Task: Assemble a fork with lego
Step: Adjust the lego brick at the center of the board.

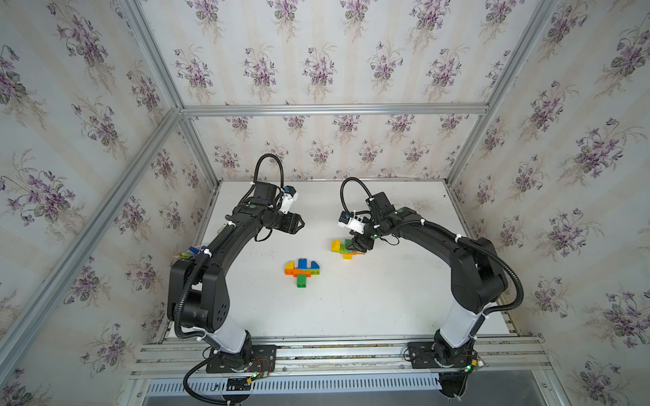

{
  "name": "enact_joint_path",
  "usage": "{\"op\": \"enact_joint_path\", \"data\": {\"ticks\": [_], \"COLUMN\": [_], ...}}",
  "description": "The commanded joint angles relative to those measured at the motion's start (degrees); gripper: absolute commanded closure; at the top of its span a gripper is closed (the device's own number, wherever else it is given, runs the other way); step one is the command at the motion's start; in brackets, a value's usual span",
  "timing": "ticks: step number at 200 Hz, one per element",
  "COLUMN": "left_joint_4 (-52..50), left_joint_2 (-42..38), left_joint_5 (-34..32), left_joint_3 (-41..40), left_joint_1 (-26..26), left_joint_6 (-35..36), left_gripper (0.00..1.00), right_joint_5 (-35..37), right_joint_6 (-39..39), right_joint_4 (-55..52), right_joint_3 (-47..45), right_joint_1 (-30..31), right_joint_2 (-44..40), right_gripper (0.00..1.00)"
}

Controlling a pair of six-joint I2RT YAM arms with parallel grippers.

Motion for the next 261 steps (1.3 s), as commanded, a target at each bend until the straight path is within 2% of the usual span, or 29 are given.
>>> {"op": "enact_joint_path", "data": {"ticks": [1,41,81,134,205,261], "left_joint_4": [0.89,0.28,-0.67,-1.19,-1.71,-3.30], "left_joint_2": [0.79,2.32,3.03,3.85,3.67,4.64], "left_joint_5": [1.59,2.11,2.07,2.62,4.26,4.45], "left_joint_3": [0.76,1.52,1.81,2.19,2.32,3.95], "left_joint_1": [0.14,0.31,0.99,1.50,2.66,3.39], "left_joint_6": [-0.43,0.36,0.74,0.61,0.66,1.06], "left_gripper": [0.33,0.37,0.40,0.41,0.41,0.41], "right_joint_5": [0.21,0.04,-1.96,-4.83,-10.14,-15.47], "right_joint_6": [-1.89,-1.68,-0.55,0.03,-0.36,0.73], "right_joint_4": [-2.45,-4.58,-6.37,-8.09,-15.91,-18.19], "right_joint_3": [1.34,3.99,6.35,7.62,10.52,7.85], "right_joint_1": [0.07,0.07,0.07,-0.01,-1.07,-1.11], "right_joint_2": [1.68,4.80,7.67,8.23,7.89,7.39], "right_gripper": [0.36,0.45,0.63,0.76,0.75,0.74]}}
